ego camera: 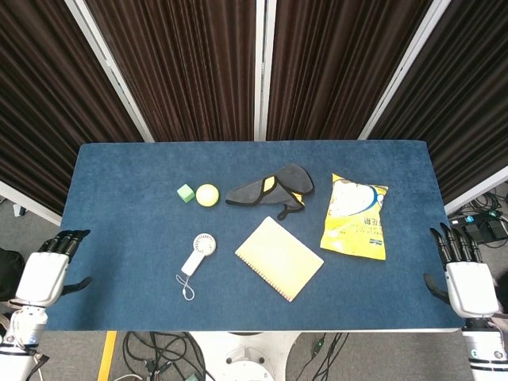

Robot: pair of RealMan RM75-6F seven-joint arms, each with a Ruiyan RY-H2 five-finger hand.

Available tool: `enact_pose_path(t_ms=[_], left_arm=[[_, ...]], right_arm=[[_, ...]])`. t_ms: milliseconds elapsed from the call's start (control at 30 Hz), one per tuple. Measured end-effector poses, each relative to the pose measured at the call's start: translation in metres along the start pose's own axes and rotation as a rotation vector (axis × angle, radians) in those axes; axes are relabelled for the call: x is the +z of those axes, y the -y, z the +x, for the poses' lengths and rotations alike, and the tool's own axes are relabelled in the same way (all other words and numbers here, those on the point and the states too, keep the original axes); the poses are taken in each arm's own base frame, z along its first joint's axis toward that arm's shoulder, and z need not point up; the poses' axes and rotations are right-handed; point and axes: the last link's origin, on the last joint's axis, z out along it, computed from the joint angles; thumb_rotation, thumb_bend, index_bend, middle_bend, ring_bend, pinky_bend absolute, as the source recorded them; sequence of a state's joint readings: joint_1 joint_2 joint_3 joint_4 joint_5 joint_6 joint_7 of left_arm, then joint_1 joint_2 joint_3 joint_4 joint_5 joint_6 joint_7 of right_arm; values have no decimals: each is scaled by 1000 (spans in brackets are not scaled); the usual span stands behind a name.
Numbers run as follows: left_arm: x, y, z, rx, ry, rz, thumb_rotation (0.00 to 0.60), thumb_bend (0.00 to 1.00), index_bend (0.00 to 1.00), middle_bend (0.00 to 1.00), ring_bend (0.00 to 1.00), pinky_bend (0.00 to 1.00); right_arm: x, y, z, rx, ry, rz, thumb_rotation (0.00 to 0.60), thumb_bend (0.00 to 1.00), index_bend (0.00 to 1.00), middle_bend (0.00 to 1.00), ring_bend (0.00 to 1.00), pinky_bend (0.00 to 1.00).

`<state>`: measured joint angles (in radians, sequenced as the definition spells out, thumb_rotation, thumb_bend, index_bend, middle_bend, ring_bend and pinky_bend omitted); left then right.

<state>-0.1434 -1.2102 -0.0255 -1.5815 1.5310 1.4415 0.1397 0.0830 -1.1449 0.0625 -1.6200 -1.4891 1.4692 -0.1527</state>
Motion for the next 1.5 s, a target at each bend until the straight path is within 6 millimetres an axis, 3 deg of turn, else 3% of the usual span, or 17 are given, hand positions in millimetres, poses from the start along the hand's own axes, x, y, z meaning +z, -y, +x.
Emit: enact_pose_path(t_ms=[67,200,300,400,733,1000,1267,1500], left_arm=[[1,-5,-1,-5,6,-15,600,101,130,285,256,466],[1,-17,-5,-21,6,-69,600,238,115,530,555,680],[3,-28,-11,-44,44,-119,600,334,160,686,697,732],[7,-42,-22,-60,93,-159,600,390,222,739,774,766],[15,-89,-47,-92,306,-286,600,418,211,777,818,790],[23,-127,-65,-63,317,-391,600,421,210,777,818,790],[49,-146,-80,-52,322,-381,600,424,209,779,818,789],[64,-147,-86,-48,342,-343,600,425,209,779,817,789]], right_arm=[[0,2,-1,2,1,5,600,228,0,0,0,0],[-2,9,-1,5,7,24,600,228,0,0,0,0],[0,18,5,-2,-6,64,600,230,0,0,0,0],[4,27,9,-4,-25,81,600,238,0,0,0,0],[8,42,6,17,-37,121,600,245,0,0,0,0],[9,40,2,10,-10,110,600,245,0,0,0,0],[10,36,-1,6,2,96,600,244,0,0,0,0],[10,34,1,9,-3,91,600,244,0,0,0,0]])
